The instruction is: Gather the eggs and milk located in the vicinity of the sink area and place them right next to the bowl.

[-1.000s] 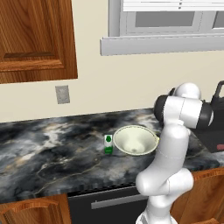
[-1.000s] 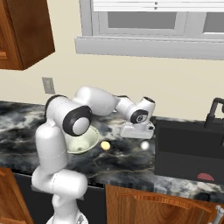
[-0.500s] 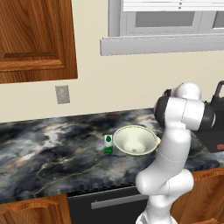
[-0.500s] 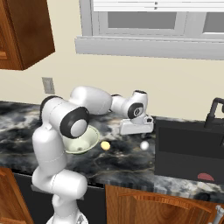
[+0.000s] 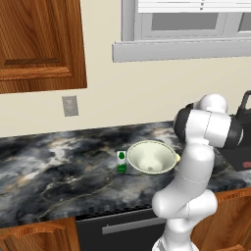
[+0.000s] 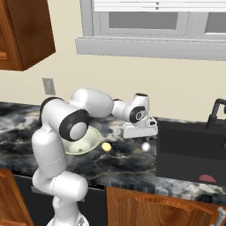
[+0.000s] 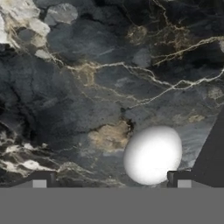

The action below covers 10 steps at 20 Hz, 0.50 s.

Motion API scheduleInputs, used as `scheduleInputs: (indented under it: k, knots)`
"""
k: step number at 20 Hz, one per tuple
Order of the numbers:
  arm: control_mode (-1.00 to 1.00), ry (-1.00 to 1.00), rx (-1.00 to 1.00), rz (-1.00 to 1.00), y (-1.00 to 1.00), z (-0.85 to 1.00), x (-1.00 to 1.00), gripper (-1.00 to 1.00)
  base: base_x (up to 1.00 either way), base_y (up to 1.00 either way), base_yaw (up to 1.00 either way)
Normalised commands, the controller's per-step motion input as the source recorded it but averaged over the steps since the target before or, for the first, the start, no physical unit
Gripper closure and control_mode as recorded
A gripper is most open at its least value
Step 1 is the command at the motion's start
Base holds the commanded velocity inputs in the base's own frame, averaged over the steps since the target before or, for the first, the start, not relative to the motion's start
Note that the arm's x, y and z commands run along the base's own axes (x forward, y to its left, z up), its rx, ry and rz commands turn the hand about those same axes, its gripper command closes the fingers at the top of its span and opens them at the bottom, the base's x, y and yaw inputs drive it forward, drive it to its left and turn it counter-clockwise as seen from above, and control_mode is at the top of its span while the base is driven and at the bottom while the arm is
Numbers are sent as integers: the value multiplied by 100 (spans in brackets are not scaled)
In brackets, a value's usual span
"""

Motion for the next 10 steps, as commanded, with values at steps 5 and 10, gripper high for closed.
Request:
scheduleInputs:
  k: [5,10]
  knots:
    - [-100,0,9,-19,-15,0,17,-100,0,0,0]
    - [-100,0,8,-18,-20,0,15,-100,0,0,0]
